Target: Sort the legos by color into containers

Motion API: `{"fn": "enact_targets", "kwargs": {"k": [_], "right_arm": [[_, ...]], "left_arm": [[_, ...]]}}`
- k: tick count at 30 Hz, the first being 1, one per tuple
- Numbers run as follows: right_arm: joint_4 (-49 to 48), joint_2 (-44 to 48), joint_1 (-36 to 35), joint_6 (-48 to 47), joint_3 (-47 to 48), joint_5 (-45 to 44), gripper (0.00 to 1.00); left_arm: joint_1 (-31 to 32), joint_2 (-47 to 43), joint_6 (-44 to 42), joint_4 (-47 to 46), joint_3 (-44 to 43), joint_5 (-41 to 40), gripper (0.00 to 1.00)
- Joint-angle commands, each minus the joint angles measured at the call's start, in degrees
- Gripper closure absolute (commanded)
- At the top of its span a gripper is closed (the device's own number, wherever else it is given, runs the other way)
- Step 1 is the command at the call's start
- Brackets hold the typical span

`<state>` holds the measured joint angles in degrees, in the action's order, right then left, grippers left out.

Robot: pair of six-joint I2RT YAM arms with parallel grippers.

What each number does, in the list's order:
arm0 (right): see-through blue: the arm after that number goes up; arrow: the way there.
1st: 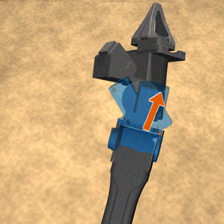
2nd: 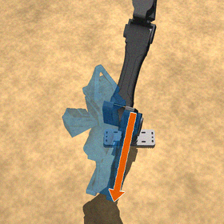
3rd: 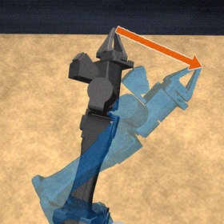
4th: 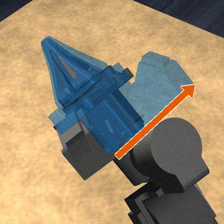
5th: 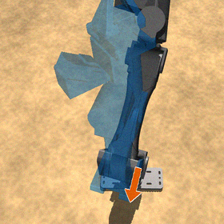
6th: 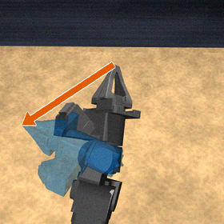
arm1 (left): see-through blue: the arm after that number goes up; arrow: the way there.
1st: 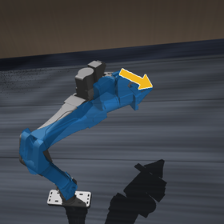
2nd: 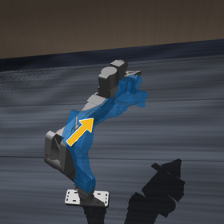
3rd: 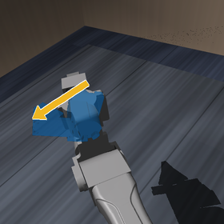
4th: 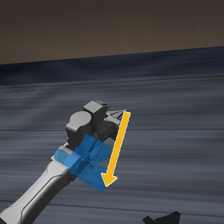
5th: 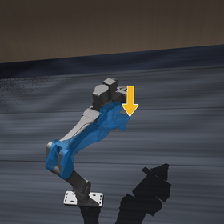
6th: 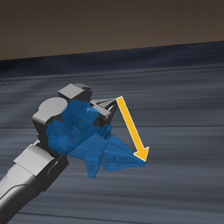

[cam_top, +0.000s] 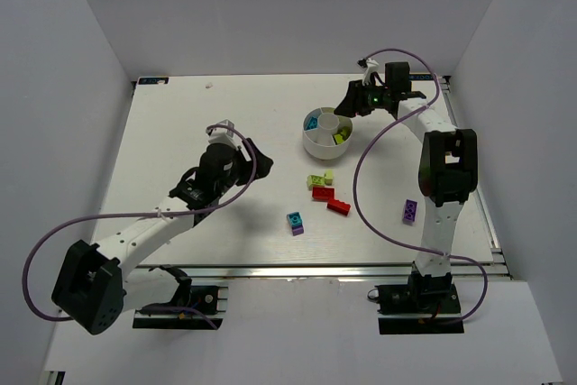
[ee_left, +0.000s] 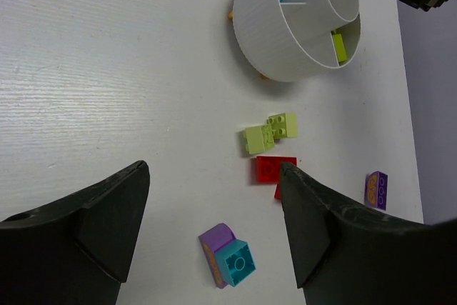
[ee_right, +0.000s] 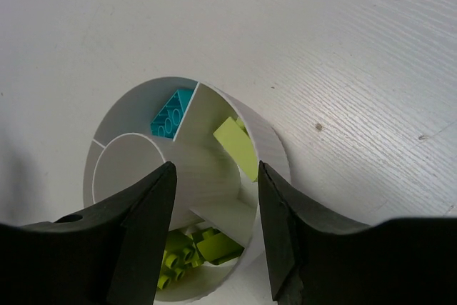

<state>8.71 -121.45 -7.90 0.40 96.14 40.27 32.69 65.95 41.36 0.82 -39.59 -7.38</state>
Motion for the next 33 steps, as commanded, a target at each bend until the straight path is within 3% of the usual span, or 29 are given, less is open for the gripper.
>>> {"fn": "enact_targets", "kwargs": {"k": [1, 5, 6, 7, 11, 17, 20, 21, 25, 29, 33], "right_arm": [[-0.89, 1.56, -0.01, -2.60, 1.95, 0.42, 0.44], [0.43, 4.37, 1.48, -9.25, 1.25, 2.79, 0.31], [0.34, 6.29, 2.01, -11.11, 0.64, 3.49, 0.13], [-0.18, 7.44, 3.14, -13.04, -0.41, 6.11, 0.11], [-3.17, 14.30, 5.09, -24.98, -9.28, 14.03, 0.11], [15.43, 23.44, 5.79, -58.12, -17.99, 21.16, 0.12], [21.67, 26.08, 5.79, -63.85, -21.16, 21.34, 0.22], [23.96, 26.52, 5.79, -65.69, -21.52, 21.51, 0.30], [37.93, 26.96, 5.79, -84.28, -24.93, 22.13, 0.48], [40.33, 28.28, 5.62, -93.11, -28.27, 21.52, 0.46], [39.19, 28.28, 4.22, -94.44, -29.52, 18.97, 0.43]], "left_arm": [[-0.34, 1.89, -1.02, -2.31, -3.91, 3.68, 0.18], [-0.34, 7.42, -1.81, -1.17, -8.30, 9.72, 0.23], [-0.34, 8.83, -1.81, -1.00, -9.26, 10.71, 0.25], [-0.34, 11.54, -1.81, 0.66, -11.45, 11.41, 0.27], [1.23, 19.11, -7.15, 4.52, -17.77, 16.86, 0.28], [3.70, 27.99, -20.08, 14.11, -26.49, 20.91, 0.26], [4.84, 29.23, -25.97, 14.82, -27.38, 21.26, 0.26], [4.84, 29.49, -27.64, 14.91, -27.47, 21.44, 0.26], [4.93, 30.55, -30.11, 15.27, -27.20, 21.61, 0.29], [5.45, 29.94, -33.70, 12.12, -24.13, 23.55, 0.33], [5.63, 28.88, -38.54, 8.41, -21.23, 24.25, 0.33]]}}
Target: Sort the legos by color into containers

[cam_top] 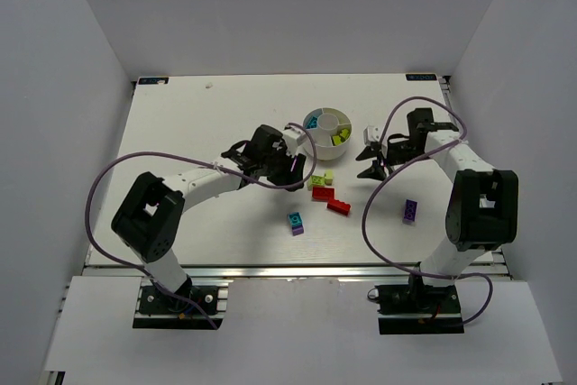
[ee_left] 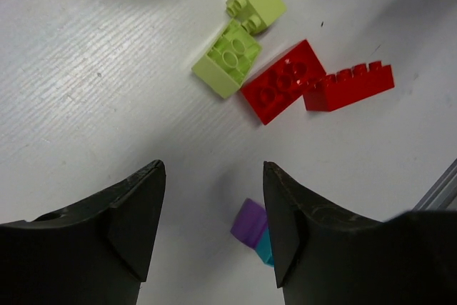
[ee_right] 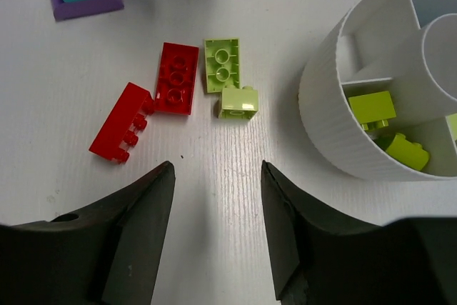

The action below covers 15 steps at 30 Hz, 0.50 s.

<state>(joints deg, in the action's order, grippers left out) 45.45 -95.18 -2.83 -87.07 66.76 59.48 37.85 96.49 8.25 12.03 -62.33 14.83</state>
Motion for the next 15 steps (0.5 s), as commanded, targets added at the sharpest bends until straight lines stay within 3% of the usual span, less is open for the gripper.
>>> {"fn": "enact_targets", "kwargs": {"k": [1, 7, 13, 15], "right_arm": [[2.10, 2.01, -1.12, -6.98, -0.40, -0.59, 0.43], [-5.44, 2.63, -4.46, -2.07, -3.83, -4.81, 0.41], [-22.92, 2.02, -11.84, 12.86, -8.31, -14.65, 0.38], [-24.70, 0.96, -13.07, 14.99, -7.79, -15.88, 0.38]], "left_arm": [[0.65, -1.39, -6.40, -3.50, 1.59, 2.05, 0.33], [0.74, 1.42, -10.89, -2.98, -0.25, 1.08, 0.34], [0.83, -2.17, -5.54, -5.70, 3.96, -4.53, 0.39], [0.83, -5.68, -2.55, -6.49, 7.02, -6.73, 0.39]]}}
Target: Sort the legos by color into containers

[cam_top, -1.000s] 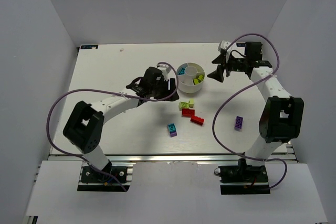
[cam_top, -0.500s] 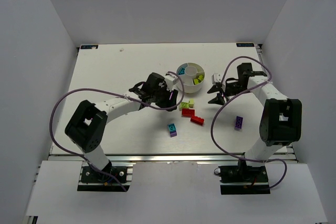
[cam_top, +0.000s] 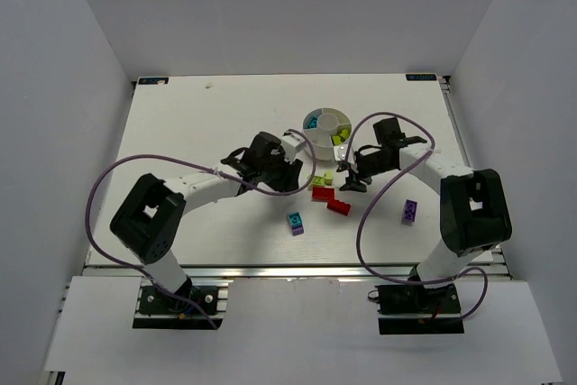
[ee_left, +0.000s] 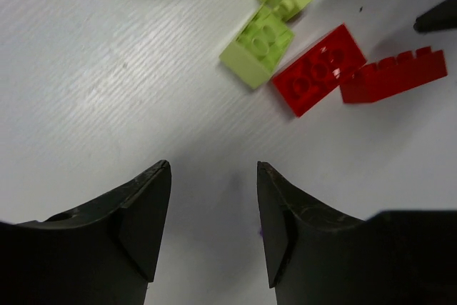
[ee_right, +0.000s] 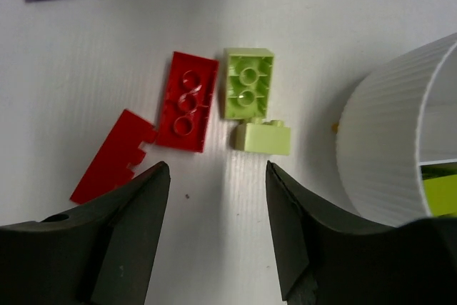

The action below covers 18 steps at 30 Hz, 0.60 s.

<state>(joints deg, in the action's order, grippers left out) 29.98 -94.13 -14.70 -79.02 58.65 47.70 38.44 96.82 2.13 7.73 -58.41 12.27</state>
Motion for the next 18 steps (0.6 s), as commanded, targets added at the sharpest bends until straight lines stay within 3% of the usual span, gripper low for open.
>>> {"fn": "enact_targets", "kwargs": {"k": [1, 11, 18], "right_arm": [[-10.02, -0.70, -1.47, 7.91, 0.93, -4.54, 0.38], [-11.34, -7.21, -3.23, 9.50, 4.98, -7.10, 0.39], [-12.92, -8.97, -5.16, 10.91, 5.15, -7.89, 0.39]], "left_arm": [[0.15, -7.33, 4.54, -2.80, 4.17, -6.19, 0.39], [0.24, -22.80, 17.37, -6.41, 15.51, -14.29, 0.38], [0.24, -26.76, 18.87, -5.80, 17.90, -16.23, 0.38]]}}
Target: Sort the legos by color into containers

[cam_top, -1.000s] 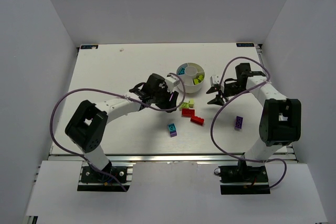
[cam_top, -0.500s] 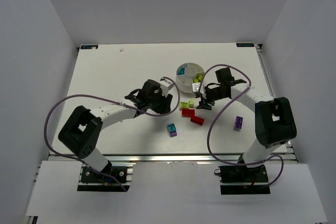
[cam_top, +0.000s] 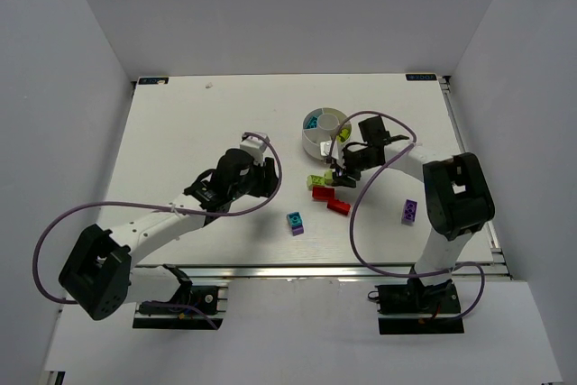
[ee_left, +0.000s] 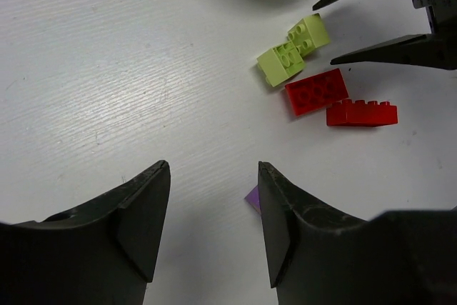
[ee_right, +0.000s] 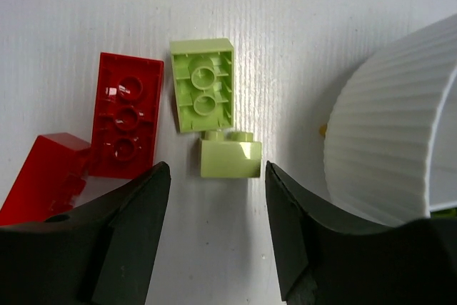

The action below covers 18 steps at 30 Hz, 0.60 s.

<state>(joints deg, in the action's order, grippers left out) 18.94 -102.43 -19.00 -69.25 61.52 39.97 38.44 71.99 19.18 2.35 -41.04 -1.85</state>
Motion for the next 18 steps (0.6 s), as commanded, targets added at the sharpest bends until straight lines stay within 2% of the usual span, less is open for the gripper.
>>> {"fn": "enact_targets", "kwargs": {"k": [1, 13, 16, 18], "right_arm": [[-2.15, -0.92, -1.03, 1.40, 2.29, -0.15, 0.39], [-2.77, -3.74, -1.91, 2.11, 3.70, -1.38, 0.44], [-1.72, -4.09, -1.83, 1.67, 4.40, -1.12, 0.54], [-0.66, -3.48, -1.91, 1.14, 4.40, -0.68, 0.64]], "left_arm": [[0.24, -2.11, 1.74, 0.02, 0.43, -2.20, 0.38], [0.24, -3.69, 2.97, 0.20, 0.61, -2.55, 0.38], [0.24, -4.13, 3.76, -0.33, 0.96, -2.55, 0.38], [0.24, -4.31, 4.20, -0.59, 1.05, -2.55, 0.38]]}}
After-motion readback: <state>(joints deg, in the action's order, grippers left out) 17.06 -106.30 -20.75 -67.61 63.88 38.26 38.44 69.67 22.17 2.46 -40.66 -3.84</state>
